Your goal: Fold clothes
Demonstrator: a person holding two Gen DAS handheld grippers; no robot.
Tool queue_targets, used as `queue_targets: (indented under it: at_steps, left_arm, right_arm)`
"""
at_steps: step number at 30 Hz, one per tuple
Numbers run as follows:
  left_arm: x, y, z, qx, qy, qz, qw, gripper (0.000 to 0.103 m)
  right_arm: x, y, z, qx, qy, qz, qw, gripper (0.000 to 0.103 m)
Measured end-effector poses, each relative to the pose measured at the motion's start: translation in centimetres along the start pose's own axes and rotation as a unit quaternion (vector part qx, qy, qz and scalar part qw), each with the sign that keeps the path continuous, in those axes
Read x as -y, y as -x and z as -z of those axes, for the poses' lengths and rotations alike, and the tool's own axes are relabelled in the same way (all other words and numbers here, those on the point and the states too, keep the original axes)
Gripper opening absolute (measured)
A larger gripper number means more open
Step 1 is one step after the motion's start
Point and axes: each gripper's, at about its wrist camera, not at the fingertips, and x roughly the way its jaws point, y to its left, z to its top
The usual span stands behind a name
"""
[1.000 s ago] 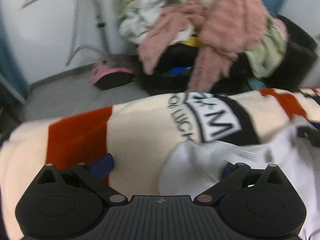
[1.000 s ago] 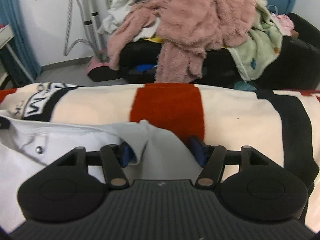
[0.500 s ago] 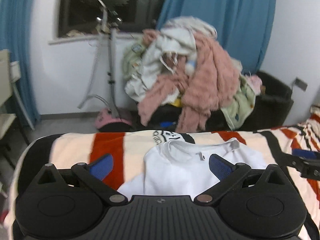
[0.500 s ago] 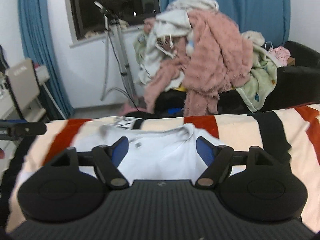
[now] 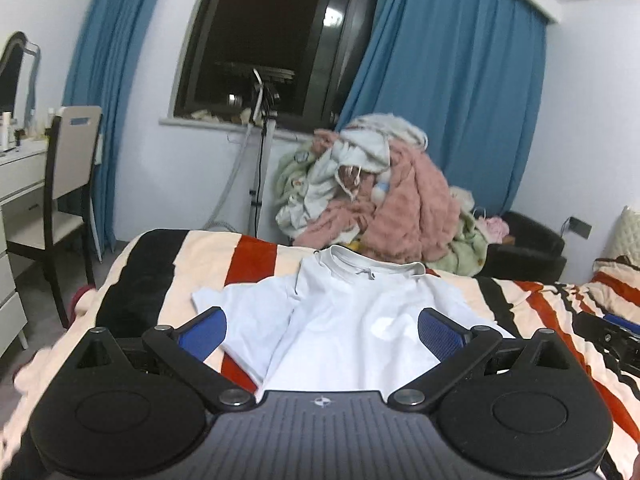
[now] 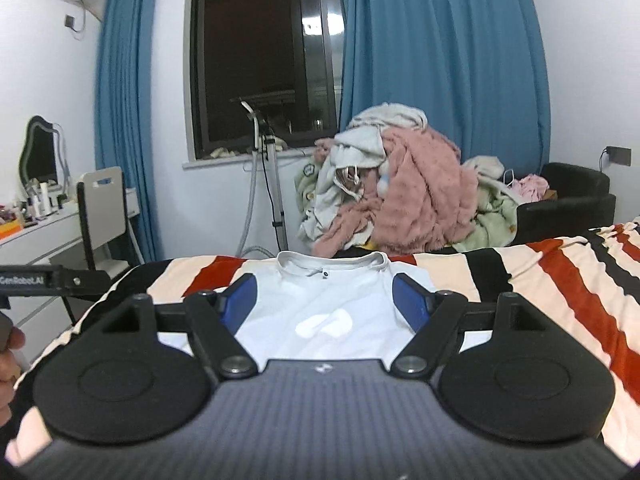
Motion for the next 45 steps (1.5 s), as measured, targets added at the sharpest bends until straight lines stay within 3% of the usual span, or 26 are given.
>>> queue_targets:
  at_steps: [6, 12, 16, 21, 23, 25, 28, 33, 35, 38, 39, 40, 41, 45]
  left_arm:
    - [2.0, 2.0, 3.6, -0.007, -0.036, -0.005, 0.9993, 0.102]
    - [2.3, -1.4, 5.2, -0.038, -0.034, -0.024, 0.9984, 0.102]
    - [0.5, -5.5, 5.3, -0.076, 0.012, -0.03, 0.9965, 0.1]
    - [-3.6, -10.8, 4.8, -0.12, 0.112, -0.048, 0.9853, 0.094]
    - [-6.0, -12.8, 4.5, -0.121, 0.159, -0.066, 0.9776, 0.089]
    - [-8.3, -14.5, 4.2, -0.12, 0.205, -0.076, 0.9683, 0.076]
    - [-11.3, -17.1, 4.0, -0.109, 0.257, -0.074, 0.9575, 0.064]
    - [-13.7, -21.7, 3.6, -0.084, 0.29, -0.077, 0.9502, 0.061]
    - [-14.0, -23.8, 3.4, -0.085, 0.281, -0.074, 0.9529, 0.06]
    - [-13.5, -26.4, 3.0, -0.073, 0.234, -0.092, 0.9651, 0.056]
    - [-13.4, -27.3, 2.8, -0.069, 0.218, -0.099, 0.9684, 0.041]
    - [-13.4, -28.0, 2.5, -0.07, 0.204, -0.106, 0.9707, 0.018]
    - [-13.5, -28.7, 2.2, -0.072, 0.194, -0.11, 0.9721, 0.005]
    - [-15.2, -30.2, -1.4, -0.056, 0.173, -0.108, 0.9775, 0.002]
  right_arm:
    - [1.1, 2.6, 4.3, 0.02, -0.026, -0.002, 0.999, 0.076]
    - [1.6, 2.5, 5.8, 0.022, -0.029, -0.001, 0.999, 0.076]
    - [2.0, 2.1, 6.4, 0.016, -0.05, -0.006, 0.999, 0.076]
    - [2.7, 0.8, 7.7, -0.017, -0.079, -0.002, 0.997, 0.076]
    - [3.2, 0.2, 8.1, -0.032, -0.093, -0.002, 0.995, 0.076]
    - [3.8, -0.5, 8.4, -0.041, -0.109, -0.004, 0.993, 0.076]
    - [4.5, -1.8, 9.0, -0.053, -0.135, -0.005, 0.989, 0.076]
    - [5.3, -3.9, 10.0, -0.065, -0.16, -0.006, 0.985, 0.076]
    - [5.5, -4.7, 10.4, -0.069, -0.163, -0.006, 0.984, 0.076]
    - [5.8, -5.9, 10.9, -0.077, -0.168, -0.003, 0.983, 0.076]
    - [5.9, -6.3, 11.0, -0.079, -0.168, -0.001, 0.983, 0.076]
    - [5.9, -6.7, 11.2, -0.08, -0.167, 0.001, 0.983, 0.076]
    - [5.9, -7.0, 11.3, -0.081, -0.166, 0.004, 0.983, 0.076]
    - [5.6, -8.1, 11.5, -0.08, -0.161, 0.015, 0.984, 0.076]
